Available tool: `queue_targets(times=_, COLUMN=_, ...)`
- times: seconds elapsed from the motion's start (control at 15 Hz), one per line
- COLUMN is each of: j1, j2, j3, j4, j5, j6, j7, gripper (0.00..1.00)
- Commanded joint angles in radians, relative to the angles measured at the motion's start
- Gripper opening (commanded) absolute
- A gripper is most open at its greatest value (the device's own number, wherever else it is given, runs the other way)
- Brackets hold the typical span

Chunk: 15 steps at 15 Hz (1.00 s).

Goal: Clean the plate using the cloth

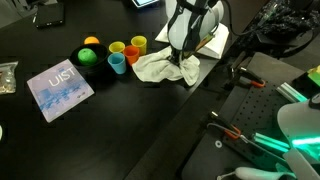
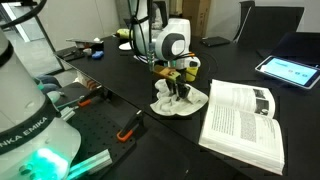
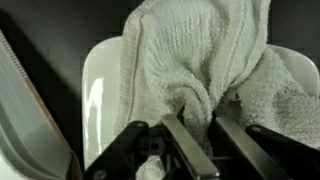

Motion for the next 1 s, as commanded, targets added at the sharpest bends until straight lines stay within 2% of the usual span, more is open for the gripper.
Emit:
queue_targets(times=0.0, j1=-0.053, j2=-0.044, j3=0.098, j4=-0.029, j5=0.024, j6=-0.003, j7=-0.06, gripper=0.04)
queue_targets(times=0.2, j1=-0.082, j2=-0.041, j3=0.149, j4=-0.022, j5=0.032, j6=-0.01, j7=-0.073, gripper=0.04)
queue_targets(times=0.33, j1=-0.074, j2=-0.031, j3=0.132, j4=-0.019, j5=0.027, j6=-0.014, j7=-0.062, gripper=0.04)
queue_targets(times=0.8, j1=0.01, j2=0.004, j3=-0.048, j4=-0.004, j5=-0.012, j6=-0.014, j7=-0.014, gripper=0.04)
queue_targets(times=0.93, j1=0.019, j2=-0.006, j3=-0.065, j4=0.008, j5=-0.009, j6=-0.013, j7=-0.011, gripper=0.04)
